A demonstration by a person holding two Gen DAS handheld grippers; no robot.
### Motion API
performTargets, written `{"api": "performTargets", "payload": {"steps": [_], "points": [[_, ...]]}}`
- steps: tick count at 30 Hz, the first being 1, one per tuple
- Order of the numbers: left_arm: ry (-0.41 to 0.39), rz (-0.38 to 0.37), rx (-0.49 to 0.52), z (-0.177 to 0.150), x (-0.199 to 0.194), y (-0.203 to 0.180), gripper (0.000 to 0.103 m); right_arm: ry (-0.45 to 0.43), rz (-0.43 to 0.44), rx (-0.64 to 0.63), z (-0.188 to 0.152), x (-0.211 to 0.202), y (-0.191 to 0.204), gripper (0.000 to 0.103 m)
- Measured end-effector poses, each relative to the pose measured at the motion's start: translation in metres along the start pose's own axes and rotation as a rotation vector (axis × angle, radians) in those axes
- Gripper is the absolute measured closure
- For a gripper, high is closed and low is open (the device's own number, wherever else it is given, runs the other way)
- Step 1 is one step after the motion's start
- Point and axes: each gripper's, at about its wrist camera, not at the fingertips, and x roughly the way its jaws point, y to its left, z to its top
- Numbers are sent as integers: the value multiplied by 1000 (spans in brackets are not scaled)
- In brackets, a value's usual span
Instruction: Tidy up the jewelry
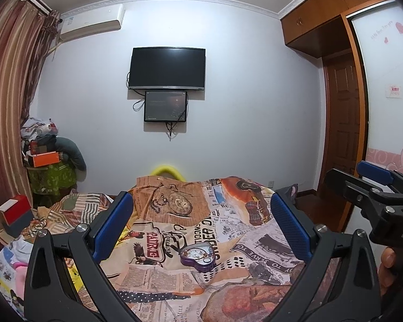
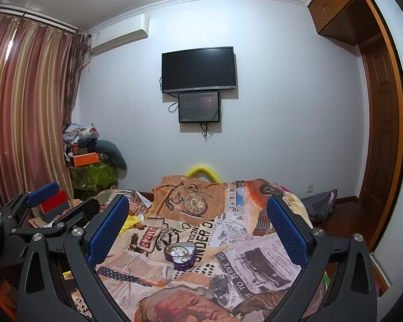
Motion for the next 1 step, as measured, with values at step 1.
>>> {"api": "performTargets", "payload": {"steps": [1], "points": [[2, -1, 2, 0, 1, 0, 0, 1, 2, 1, 0, 0, 0, 2]]}}
